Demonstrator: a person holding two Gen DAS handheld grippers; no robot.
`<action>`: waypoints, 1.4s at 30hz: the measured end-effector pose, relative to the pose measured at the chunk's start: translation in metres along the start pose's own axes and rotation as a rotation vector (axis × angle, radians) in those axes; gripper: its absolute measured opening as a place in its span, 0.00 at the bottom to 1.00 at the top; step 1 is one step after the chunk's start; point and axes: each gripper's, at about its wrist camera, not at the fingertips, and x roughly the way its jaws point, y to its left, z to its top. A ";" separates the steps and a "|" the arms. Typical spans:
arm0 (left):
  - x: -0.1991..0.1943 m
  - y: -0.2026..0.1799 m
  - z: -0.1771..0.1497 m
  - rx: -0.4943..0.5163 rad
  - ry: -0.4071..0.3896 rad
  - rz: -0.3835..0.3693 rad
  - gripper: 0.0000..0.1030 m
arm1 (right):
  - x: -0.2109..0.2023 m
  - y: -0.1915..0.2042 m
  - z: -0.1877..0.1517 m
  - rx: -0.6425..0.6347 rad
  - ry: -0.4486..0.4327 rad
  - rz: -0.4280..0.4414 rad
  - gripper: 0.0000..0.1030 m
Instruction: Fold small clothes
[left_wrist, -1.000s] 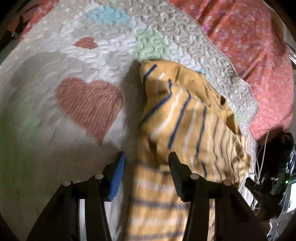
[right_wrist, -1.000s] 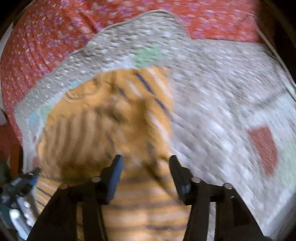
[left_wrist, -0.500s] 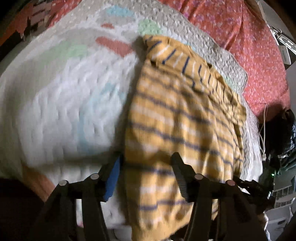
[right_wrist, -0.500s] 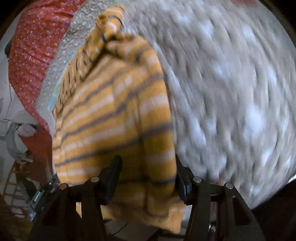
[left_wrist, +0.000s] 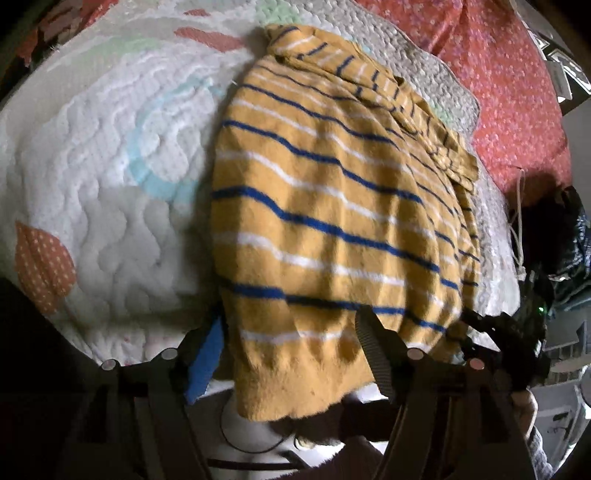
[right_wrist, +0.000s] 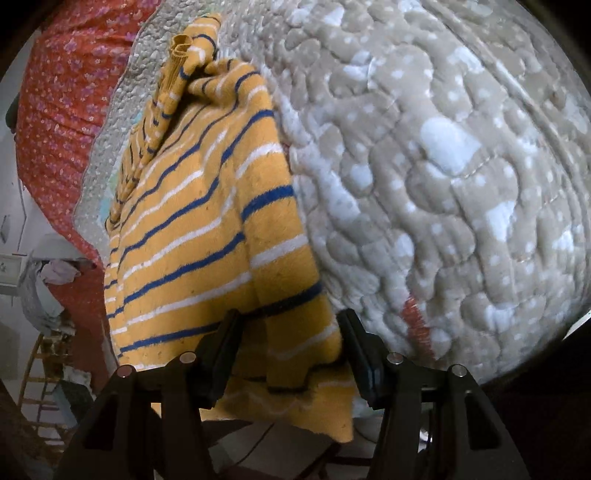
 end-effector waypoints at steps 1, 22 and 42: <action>0.000 0.001 0.000 -0.008 0.007 -0.009 0.62 | 0.000 0.000 0.000 0.000 0.004 0.000 0.57; 0.013 -0.009 -0.006 -0.052 0.059 -0.110 0.79 | 0.017 0.017 -0.019 -0.084 0.040 -0.045 0.76; -0.068 -0.016 -0.008 -0.115 0.064 -0.119 0.09 | -0.074 0.066 -0.037 -0.205 0.049 0.123 0.10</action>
